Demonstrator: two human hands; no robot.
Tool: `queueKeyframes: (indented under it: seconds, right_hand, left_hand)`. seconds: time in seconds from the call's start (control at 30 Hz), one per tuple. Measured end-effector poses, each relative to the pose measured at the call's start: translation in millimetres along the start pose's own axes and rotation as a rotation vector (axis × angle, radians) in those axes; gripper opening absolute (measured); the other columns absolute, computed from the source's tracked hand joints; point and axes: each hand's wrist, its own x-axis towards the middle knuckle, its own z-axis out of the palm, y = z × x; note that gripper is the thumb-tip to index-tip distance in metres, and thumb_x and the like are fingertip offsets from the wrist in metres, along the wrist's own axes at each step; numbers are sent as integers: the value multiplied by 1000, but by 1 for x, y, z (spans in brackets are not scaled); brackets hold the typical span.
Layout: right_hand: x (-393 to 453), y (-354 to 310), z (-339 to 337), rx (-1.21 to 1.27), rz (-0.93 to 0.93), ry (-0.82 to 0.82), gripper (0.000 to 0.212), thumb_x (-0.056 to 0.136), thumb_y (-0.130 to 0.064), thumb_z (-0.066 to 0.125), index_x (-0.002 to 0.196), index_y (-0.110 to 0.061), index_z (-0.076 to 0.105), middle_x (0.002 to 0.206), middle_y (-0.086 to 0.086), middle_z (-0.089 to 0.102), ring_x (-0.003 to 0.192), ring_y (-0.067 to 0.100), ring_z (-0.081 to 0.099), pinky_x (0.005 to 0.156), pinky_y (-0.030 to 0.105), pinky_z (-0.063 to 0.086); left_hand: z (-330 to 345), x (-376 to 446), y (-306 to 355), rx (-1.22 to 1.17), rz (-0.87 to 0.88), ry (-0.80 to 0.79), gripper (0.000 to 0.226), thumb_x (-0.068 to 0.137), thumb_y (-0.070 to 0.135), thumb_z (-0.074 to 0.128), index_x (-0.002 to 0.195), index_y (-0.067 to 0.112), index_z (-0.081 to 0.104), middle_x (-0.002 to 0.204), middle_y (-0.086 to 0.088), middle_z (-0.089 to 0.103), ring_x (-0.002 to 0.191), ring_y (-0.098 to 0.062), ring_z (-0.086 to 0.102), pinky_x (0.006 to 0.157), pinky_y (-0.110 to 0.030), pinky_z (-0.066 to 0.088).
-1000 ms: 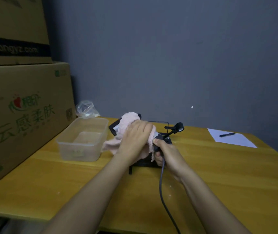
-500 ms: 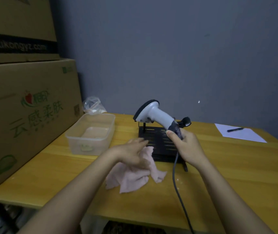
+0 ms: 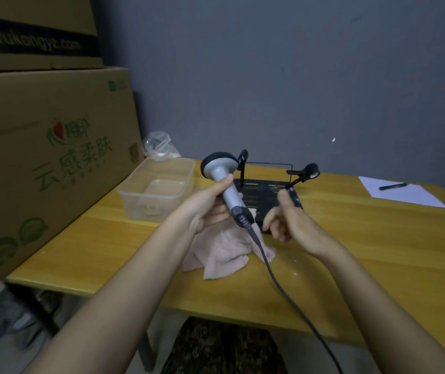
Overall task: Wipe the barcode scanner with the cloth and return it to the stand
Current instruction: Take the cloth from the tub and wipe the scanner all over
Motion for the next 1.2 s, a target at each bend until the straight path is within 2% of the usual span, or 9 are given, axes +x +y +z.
queueKeyframes:
  seconds: [0.1,0.17,0.27,0.47,0.57,0.7,0.83,0.97,1.2]
  right_hand:
    - [19,14,15,-368,-210,116,40,94,-49,42,108,-17,62,107,2,62,105,24,55,84,39,42]
    - [30,19,39,-705,-322,-102,57,86,-58,47,131,-22,49,137,-2,45,130,23,31,103,42,28]
    - [39,17,73,-952,-399,-301,58,86,-61,45,120,-16,55,132,5,48,126,27,30,102,43,24]
    - [29,3,53,-329,-78,255,22,91,-32,50,111,-30,60,99,-8,66,84,16,62,58,31,46]
    - [7,-9,18,107,-114,483,21,93,-24,51,97,-42,61,92,1,67,80,15,62,61,32,50]
    - [0,-27,27,143,-178,452,23,97,-25,47,111,-18,63,110,5,52,97,10,55,72,2,40]
    - [6,-18,57,196,-194,140,52,96,-46,38,145,-28,33,153,-8,31,137,5,32,108,25,32]
    - [16,-6,64,-168,-284,450,44,97,-29,43,140,-23,42,131,0,55,117,11,53,92,26,47]
    - [27,-4,26,311,51,413,18,94,-21,54,82,-26,66,79,4,71,69,20,65,54,30,51]
  left_hand:
    - [-15,-4,0,-31,15,7,28,86,38,61,95,11,60,93,-7,70,84,-16,68,78,-30,57]
    - [-23,-6,2,-31,27,22,28,87,38,60,96,11,60,93,-8,70,82,-16,68,74,-27,57]
    - [-34,-7,3,-34,35,37,32,87,39,59,103,11,58,94,-7,70,81,-15,67,65,-23,58]
    - [-47,0,-1,-24,63,57,42,84,42,60,108,9,59,94,-7,72,84,-16,70,69,-25,59]
    - [-39,8,-3,-20,61,63,33,83,41,62,99,12,60,93,-6,70,86,-17,68,77,-31,59]
    - [-5,22,-2,7,70,76,42,79,49,65,93,9,61,84,-4,68,74,-14,68,69,-29,59]
    - [16,38,-1,52,38,131,74,55,62,75,95,1,67,90,-15,73,80,-29,71,80,-41,57]
    - [27,39,-2,26,75,141,34,82,38,67,76,6,62,64,-6,65,54,-19,63,52,-25,52]
    - [24,31,8,28,141,154,29,85,36,65,85,7,61,80,-10,64,62,-18,60,54,-28,53]
